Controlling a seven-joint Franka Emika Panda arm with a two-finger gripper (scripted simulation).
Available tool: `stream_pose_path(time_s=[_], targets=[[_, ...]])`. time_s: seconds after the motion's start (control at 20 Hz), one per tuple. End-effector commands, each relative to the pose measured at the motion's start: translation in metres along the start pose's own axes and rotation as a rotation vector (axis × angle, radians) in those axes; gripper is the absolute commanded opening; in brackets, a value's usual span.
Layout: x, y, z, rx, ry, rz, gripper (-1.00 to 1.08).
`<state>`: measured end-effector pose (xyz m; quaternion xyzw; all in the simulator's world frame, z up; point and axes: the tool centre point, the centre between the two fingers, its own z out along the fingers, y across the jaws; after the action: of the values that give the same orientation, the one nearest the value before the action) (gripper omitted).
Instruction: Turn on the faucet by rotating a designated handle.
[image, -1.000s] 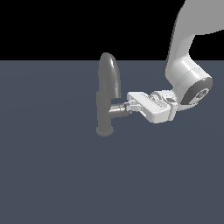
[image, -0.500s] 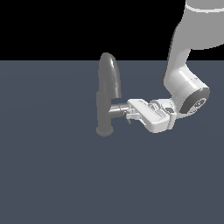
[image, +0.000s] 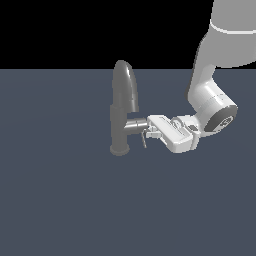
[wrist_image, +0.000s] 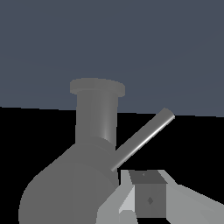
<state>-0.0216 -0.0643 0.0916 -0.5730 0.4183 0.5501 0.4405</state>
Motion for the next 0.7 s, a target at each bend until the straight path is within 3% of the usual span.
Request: stream_pose_path(time_s=[0.0, 0.25, 0.3, 0.35, 0.65], targets=[[0.032, 0.002, 0.011, 0.001, -0.006, 0.036, -1.00], [0.048, -0.002, 0.010, 0.004, -0.007, 0.045, -1.00], [0.048, -0.002, 0.010, 0.004, -0.007, 0.045, -1.00], [0.028, -0.005, -0.004, 0.014, 0.009, 0.017, -1.00], [0.036, -0.018, -0.001, 0.012, 0.005, 0.024, -1.00]])
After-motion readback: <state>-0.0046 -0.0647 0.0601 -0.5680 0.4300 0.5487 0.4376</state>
